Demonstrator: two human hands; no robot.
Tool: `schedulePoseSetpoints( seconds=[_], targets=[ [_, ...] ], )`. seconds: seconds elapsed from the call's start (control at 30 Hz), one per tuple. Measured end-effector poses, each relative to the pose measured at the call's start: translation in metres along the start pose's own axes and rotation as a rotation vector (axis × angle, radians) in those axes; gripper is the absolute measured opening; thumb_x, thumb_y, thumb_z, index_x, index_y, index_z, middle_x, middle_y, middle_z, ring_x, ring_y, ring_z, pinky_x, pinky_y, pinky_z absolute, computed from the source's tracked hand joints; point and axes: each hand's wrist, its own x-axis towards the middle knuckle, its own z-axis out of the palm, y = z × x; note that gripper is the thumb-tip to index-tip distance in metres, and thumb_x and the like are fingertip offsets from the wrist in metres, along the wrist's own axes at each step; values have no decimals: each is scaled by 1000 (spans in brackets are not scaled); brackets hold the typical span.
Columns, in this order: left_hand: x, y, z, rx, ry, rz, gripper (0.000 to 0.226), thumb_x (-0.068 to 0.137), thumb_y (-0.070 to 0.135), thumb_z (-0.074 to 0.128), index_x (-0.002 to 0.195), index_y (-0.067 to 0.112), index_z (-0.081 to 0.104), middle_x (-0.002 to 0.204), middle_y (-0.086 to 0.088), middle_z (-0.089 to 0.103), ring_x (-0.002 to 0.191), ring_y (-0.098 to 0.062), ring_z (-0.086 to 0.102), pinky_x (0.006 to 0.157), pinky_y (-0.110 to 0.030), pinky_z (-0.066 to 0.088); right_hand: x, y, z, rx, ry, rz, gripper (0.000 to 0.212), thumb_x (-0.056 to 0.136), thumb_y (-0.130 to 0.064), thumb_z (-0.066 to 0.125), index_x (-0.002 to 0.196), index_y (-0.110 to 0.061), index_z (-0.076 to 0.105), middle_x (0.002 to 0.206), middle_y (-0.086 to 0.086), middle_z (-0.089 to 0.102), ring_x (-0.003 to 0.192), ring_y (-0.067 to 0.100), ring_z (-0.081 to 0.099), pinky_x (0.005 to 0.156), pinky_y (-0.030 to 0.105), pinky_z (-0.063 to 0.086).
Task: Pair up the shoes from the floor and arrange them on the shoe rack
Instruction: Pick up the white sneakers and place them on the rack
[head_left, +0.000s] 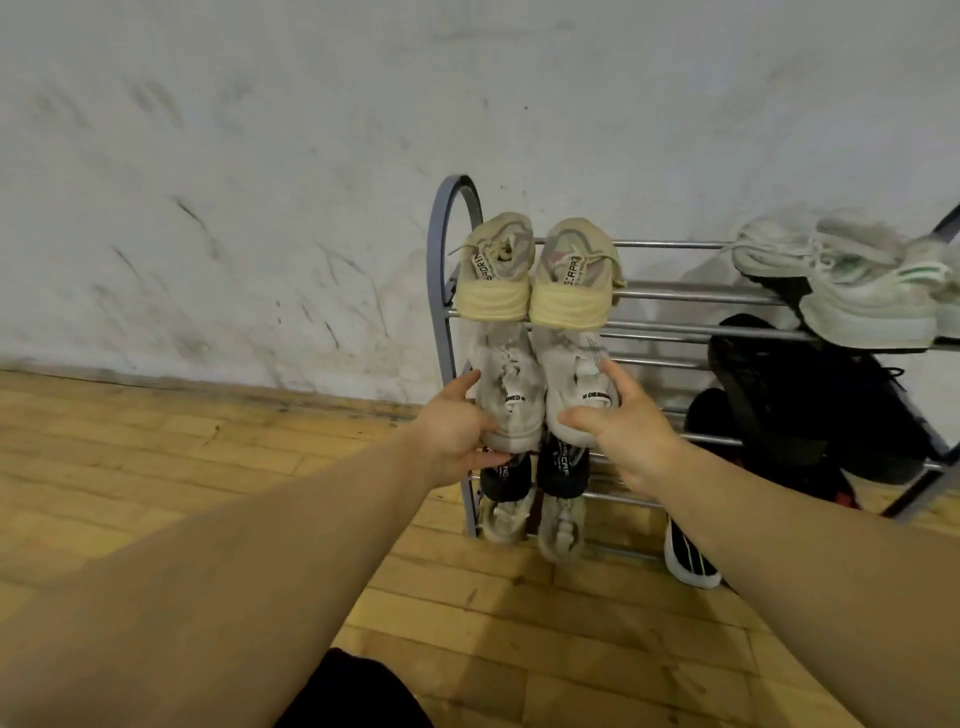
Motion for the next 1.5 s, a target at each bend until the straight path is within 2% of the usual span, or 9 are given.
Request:
schedulePoseSetpoints(
  seconds=[0.17, 0.37, 0.5, 0.63, 0.9, 1.13, 1.3, 1.4, 1.5],
  targets=[
    [21, -5, 12, 34, 15, 2, 84, 98, -9, 56, 162, 37, 24, 148, -7, 54, 112, -34, 69, 69, -43, 65, 13, 17, -6, -274, -19, -28, 107, 82, -26, 88, 165, -23, 21, 166, 0, 35, 141, 9, 40, 102, 18, 31],
    [22, -15, 3, 305, 65, 34, 82, 99, 18, 66, 162, 42, 17, 153, -2, 48, 125, -30, 60, 94, -48, 59, 19, 16, -15, -542, -29, -48, 117, 74, -44, 88, 166, -29, 17, 166, 0, 35, 147, 20, 41, 112, 30, 37],
    [18, -19, -1, 473, 26, 130, 103, 87, 29, 83, 162, 41, 14, 154, -1, 46, 129, -29, 58, 91, -43, 60, 15, 12, -17, -723, -80, -50, 116, 76, -38, 83, 167, -34, 10, 167, -1, 33, 142, 24, 45, 98, 27, 42],
    [23, -24, -3, 645, 7, 257, 115, 78, 27, 90, 164, 27, 14, 152, 9, 44, 134, -16, 51, 112, -36, 46, 14, 8, -20, -889, -76, -67, 115, 73, -48, 76, 166, -37, 9, 165, -3, 38, 146, 32, 37, 112, 38, 42],
    [27, -21, 0, 726, 102, 409, 68, 94, 9, 73, 153, 19, 41, 109, 15, 58, 100, -15, 64, 77, -19, 48, 22, 20, -21, -728, -6, -166, 103, 79, -44, 81, 164, -38, 22, 168, -6, 32, 151, 19, 35, 117, 30, 32],
    [41, -24, -1, 766, 175, 391, 74, 99, 15, 64, 162, 28, 26, 154, -2, 48, 122, -34, 63, 102, -45, 55, 27, 20, -9, -807, 84, -178, 112, 79, -64, 76, 165, -34, 11, 164, -2, 39, 147, 28, 42, 116, 47, 39],
    [39, -25, -2, 806, 213, 458, 68, 91, 26, 69, 152, 31, 39, 135, 1, 56, 116, -24, 63, 96, -36, 54, 28, 23, -12, -712, 102, -205, 113, 69, -55, 86, 160, -29, 24, 156, 6, 39, 140, 28, 45, 113, 47, 43],
    [35, -23, -2, 843, 297, 442, 66, 85, 29, 70, 144, 26, 40, 121, 2, 42, 102, -29, 61, 87, -46, 57, 26, 25, -19, -732, 52, -218, 97, 73, -38, 85, 153, -24, 32, 147, 6, 39, 128, 25, 50, 104, 38, 46],
    [35, -21, -4, 855, 306, 457, 45, 84, 24, 68, 123, 24, 45, 114, -4, 53, 89, -28, 64, 67, -39, 55, 23, 26, -25, -754, 97, -273, 68, 76, -32, 86, 128, -22, 44, 131, 3, 47, 111, 18, 54, 90, 33, 48]
  ],
)
